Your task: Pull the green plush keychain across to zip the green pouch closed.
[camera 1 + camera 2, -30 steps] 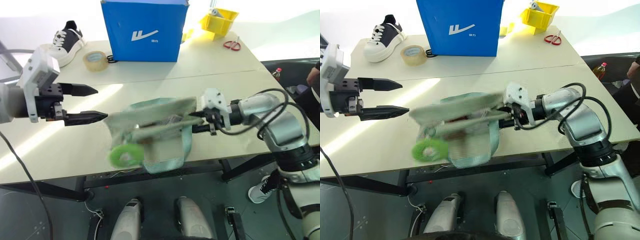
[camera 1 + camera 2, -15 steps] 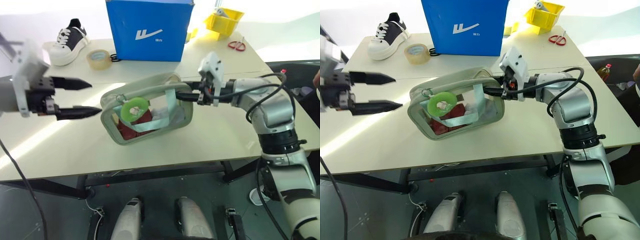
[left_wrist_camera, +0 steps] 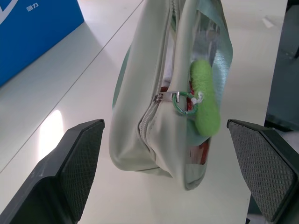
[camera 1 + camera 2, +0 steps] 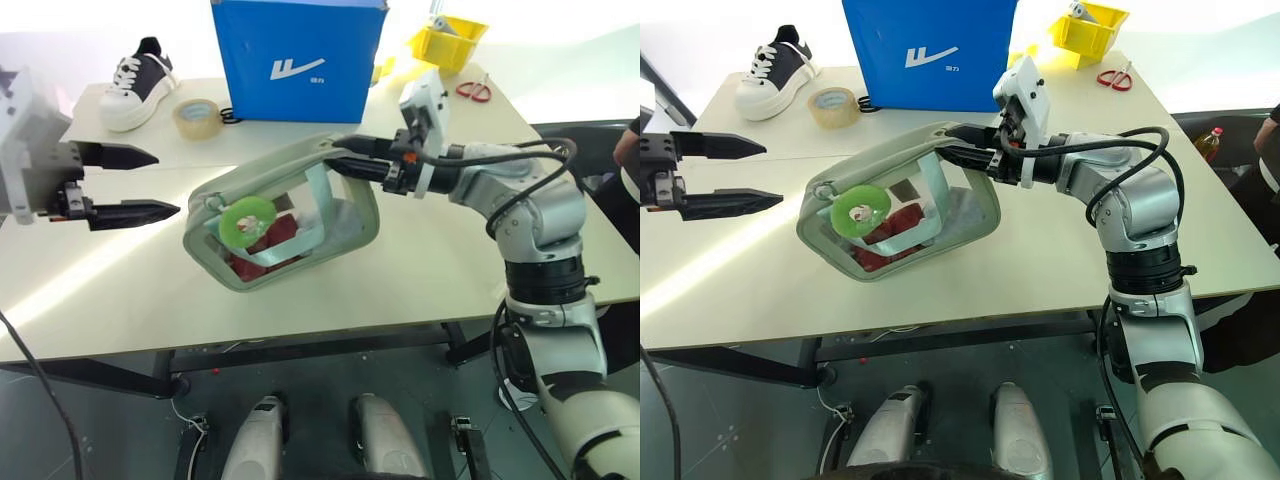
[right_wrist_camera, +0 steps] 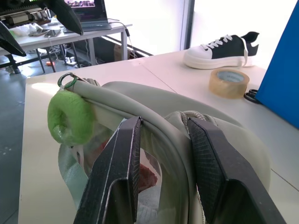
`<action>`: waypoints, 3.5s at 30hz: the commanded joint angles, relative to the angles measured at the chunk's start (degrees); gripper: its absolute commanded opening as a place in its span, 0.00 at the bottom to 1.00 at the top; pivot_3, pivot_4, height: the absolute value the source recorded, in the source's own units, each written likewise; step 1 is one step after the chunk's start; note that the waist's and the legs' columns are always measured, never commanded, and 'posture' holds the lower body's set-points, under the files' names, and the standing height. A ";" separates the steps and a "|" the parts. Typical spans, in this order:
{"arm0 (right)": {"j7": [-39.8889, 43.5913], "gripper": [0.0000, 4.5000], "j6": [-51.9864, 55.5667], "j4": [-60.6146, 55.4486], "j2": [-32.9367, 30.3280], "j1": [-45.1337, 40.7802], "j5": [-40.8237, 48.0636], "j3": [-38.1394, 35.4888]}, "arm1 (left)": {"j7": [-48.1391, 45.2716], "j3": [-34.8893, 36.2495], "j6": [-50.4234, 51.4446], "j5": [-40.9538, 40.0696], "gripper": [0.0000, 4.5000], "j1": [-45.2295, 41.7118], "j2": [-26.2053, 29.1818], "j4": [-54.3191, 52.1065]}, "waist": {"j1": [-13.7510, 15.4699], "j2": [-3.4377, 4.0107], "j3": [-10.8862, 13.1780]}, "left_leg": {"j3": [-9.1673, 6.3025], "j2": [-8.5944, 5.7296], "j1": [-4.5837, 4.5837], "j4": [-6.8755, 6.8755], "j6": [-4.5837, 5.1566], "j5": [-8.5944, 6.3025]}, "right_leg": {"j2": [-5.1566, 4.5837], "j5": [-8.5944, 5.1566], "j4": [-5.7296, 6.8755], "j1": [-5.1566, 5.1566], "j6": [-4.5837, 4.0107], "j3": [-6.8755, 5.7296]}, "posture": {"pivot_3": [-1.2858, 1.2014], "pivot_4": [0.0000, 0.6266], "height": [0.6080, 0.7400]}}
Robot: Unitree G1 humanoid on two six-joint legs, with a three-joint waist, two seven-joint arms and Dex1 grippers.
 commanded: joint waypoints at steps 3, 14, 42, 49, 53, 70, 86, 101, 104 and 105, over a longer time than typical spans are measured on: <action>8.40 0.36 -2.62 -4.10 -7.49 2.85 -2.64 5.56 | -0.02 1.81 -1.13 0.48 1.00 -0.25 0.36 -0.42 | 0.09 -0.01 0.00 | 0.01 -0.01 0.00 0.00 0.00 0.00 | -0.01 -0.01 -0.03 0.02 0.00 0.00 | 0.52 0.24 1.00; 11.68 0.17 -6.39 -3.93 -10.59 5.11 -6.75 8.38 | 0.17 1.20 -1.36 0.46 1.00 -0.35 -0.01 -0.82 | -0.30 0.01 0.00 | 0.01 0.01 -0.01 0.01 0.00 0.00 | 0.01 -0.01 0.01 -0.01 0.00 0.00 | 0.52 0.24 1.00; 8.97 0.02 -22.22 6.76 -6.28 2.17 -14.87 7.93 | 0.86 -0.96 -1.42 1.46 1.00 -2.69 -1.35 -0.98 | -0.07 -0.01 0.00 | 0.01 -0.01 -0.03 0.00 0.00 0.00 | 0.00 0.06 0.00 -0.02 0.14 -0.01 | 0.52 0.24 1.00; 12.72 0.02 -31.44 16.28 -6.25 -0.91 -18.39 8.38 | 0.68 -0.91 -1.77 1.47 1.00 -1.95 -1.77 -1.15 | 0.03 -0.01 0.00 | 0.00 -0.01 -0.02 0.02 0.00 0.00 | 0.00 0.07 0.00 0.00 0.14 -0.02 | 0.52 0.24 1.00; 14.62 0.02 -33.68 17.89 -5.82 -1.00 -19.24 8.77 | 0.69 -0.53 -1.92 1.37 1.00 -1.10 -2.14 -1.38 | 0.03 -0.01 0.00 | 0.00 -0.01 -0.02 0.01 0.00 0.00 | 0.01 0.07 0.00 0.01 0.15 -0.02 | 0.52 0.24 1.00; 16.79 0.99 -33.25 18.73 -5.83 -1.24 -20.13 7.63 | 9.15 -13.14 -11.80 13.28 1.00 -6.16 -18.13 4.83 | 0.24 -0.02 -0.01 | -0.02 -0.05 0.02 0.11 -0.03 0.02 | 0.00 0.10 0.01 0.12 0.18 -0.02 | 0.52 0.24 1.00; 16.31 1.00 -30.29 15.16 -6.46 -0.09 -19.64 7.00 | 8.77 -17.25 -25.07 23.25 0.25 -12.39 -28.42 21.79 | 0.20 -0.02 -0.01 | -0.02 -0.06 0.02 0.12 -0.02 0.02 | -0.02 0.10 0.05 0.10 0.20 -0.03 | 0.52 0.24 1.00; 15.60 1.00 -29.95 15.46 -6.93 0.36 -19.87 7.01 | 3.80 -12.97 -16.25 18.13 0.01 -3.54 -20.10 7.42 | -0.17 -0.01 -0.01 | -0.03 -0.03 0.03 0.05 -0.02 0.02 | 0.00 0.10 0.06 0.07 0.19 -0.03 | 0.52 0.24 1.00; 16.02 0.94 -29.79 16.34 -6.71 0.08 -19.83 7.35 | 4.74 -13.98 -17.51 19.48 0.00 -2.98 -20.89 8.16 | 0.18 -0.02 -0.01 | -0.03 -0.04 0.04 0.09 -0.02 0.02 | 0.00 0.09 0.06 0.10 0.18 -0.03 | 0.52 0.24 1.00; 16.07 0.88 -29.68 16.51 -6.63 -0.03 -19.76 7.35 | 4.81 -14.12 -17.61 19.62 0.00 -2.93 -20.93 8.20 | 0.23 -0.02 -0.01 | -0.03 -0.04 0.03 0.10 -0.02 0.02 | 0.00 0.10 0.06 0.10 0.19 -0.03 | 0.52 0.24 1.00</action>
